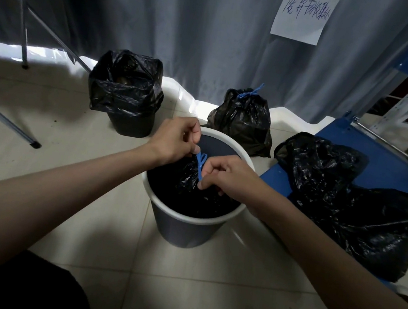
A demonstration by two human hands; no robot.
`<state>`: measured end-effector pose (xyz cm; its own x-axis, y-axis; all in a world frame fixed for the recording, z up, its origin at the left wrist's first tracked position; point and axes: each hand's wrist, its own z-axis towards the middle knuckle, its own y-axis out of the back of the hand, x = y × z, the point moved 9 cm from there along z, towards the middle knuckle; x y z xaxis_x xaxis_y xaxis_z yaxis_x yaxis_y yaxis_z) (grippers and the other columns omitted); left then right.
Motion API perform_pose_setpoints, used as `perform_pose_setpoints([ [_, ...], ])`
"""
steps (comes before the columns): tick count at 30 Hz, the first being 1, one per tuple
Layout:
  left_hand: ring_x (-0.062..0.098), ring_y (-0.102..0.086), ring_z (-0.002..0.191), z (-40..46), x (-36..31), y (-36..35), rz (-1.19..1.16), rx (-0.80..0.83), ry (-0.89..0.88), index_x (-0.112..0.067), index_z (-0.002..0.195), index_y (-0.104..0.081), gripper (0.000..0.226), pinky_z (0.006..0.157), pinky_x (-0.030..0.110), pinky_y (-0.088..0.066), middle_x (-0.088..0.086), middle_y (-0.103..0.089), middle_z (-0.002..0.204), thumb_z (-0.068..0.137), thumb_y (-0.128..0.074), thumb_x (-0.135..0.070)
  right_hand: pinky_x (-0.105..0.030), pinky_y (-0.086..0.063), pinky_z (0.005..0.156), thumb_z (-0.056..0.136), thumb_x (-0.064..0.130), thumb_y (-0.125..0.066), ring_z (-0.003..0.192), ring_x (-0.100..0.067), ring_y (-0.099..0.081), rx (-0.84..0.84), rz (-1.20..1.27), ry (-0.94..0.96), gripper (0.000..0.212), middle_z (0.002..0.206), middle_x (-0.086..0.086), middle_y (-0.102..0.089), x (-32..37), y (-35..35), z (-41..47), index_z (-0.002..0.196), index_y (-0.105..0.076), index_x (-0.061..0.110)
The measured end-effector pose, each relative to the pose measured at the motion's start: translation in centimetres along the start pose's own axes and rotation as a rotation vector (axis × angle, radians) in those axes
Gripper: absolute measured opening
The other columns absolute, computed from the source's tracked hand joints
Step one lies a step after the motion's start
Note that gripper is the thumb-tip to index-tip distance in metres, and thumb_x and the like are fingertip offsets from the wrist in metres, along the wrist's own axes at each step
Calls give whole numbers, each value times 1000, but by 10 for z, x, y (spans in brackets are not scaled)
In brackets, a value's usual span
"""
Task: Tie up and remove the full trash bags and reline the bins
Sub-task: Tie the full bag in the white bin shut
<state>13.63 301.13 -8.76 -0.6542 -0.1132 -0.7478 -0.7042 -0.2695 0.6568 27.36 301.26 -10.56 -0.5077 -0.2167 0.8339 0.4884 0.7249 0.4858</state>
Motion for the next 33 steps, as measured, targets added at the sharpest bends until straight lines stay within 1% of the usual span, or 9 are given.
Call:
perform_pose_setpoints([
  [3, 1, -57, 47, 3, 9, 3, -68, 58, 69, -1, 86, -63, 18, 51, 12, -45, 1, -63, 63, 77, -78, -4, -24, -43, 54, 85, 17, -72, 61, -8, -51, 61, 15, -29, 12, 65, -1, -55, -3, -4, -1, 78, -63, 15],
  [7, 18, -65, 57, 5, 15, 17, -49, 93, 153, -6, 91, -61, 21, 56, 28, -52, 7, -71, 78, 89, -69, -26, -24, -44, 51, 91, 26, -62, 62, -11, -56, -159, -12, -66, 12, 66, 2, -56, -16, 22, 1, 89, -60, 14],
  [10, 19, -66, 59, 3, 15, 21, 176, 222, 177, -9, 92, -66, 12, 54, 26, -51, 9, -74, 84, 92, -61, -20, -32, -49, 62, 93, 17, -56, 72, -15, -56, -251, -114, -68, 12, 83, -3, -57, -30, 38, 5, 103, -60, 18],
  [12, 16, -67, 62, -7, 20, 9, 311, 396, 213, -14, 95, -69, 11, 54, 25, -54, 9, -75, 89, 86, -68, -20, -35, -51, 80, 90, 17, -61, 87, -18, -54, -158, -362, -94, 33, 103, -5, -51, -42, 31, 11, 121, -56, 26],
  [15, 19, -68, 86, -25, 34, -17, 588, 583, 233, -21, 108, -66, 52, 78, 33, -58, 0, -71, 101, 67, -82, -48, -40, -46, 97, 90, 29, -63, 108, -24, -50, -71, -574, -138, 46, 118, -3, -42, -52, 14, 16, 134, -50, 32],
  [18, 22, -64, 98, -30, 34, -33, 732, 485, 160, -24, 106, -64, 67, 76, 31, -50, -1, -67, 105, 60, -73, -72, -38, -50, 84, 92, 28, -61, 98, -26, -59, -155, -612, -43, 12, 91, -1, -56, -39, 7, 21, 100, -67, 21],
  [21, 29, -62, 107, -29, 29, -39, 724, 369, 107, -21, 113, -62, 40, 74, 32, -43, 6, -65, 115, 88, -57, -52, -39, -49, 70, 91, 20, -58, 75, -27, -58, -240, -573, 2, 23, 69, -2, -54, -27, 12, 21, 72, -56, 8],
  [29, 42, -57, 111, -14, -7, 2, 460, 122, 43, -16, 120, -61, 29, 86, 40, -46, 19, -63, 120, 95, -46, -21, -39, -46, 80, 98, 26, -52, 93, -27, -55, -489, -432, 85, 15, 101, -3, -54, 11, 45, 14, 84, -52, 33],
  [33, 42, -57, 104, -7, -42, 45, 350, -106, -58, -15, 104, -58, 17, 81, 43, -45, 19, -62, 113, 93, -45, -20, -40, -49, 77, 94, 30, -52, 83, -24, -57, -642, -306, 196, 11, 89, -2, -60, 49, 75, 4, 83, -53, 31],
])
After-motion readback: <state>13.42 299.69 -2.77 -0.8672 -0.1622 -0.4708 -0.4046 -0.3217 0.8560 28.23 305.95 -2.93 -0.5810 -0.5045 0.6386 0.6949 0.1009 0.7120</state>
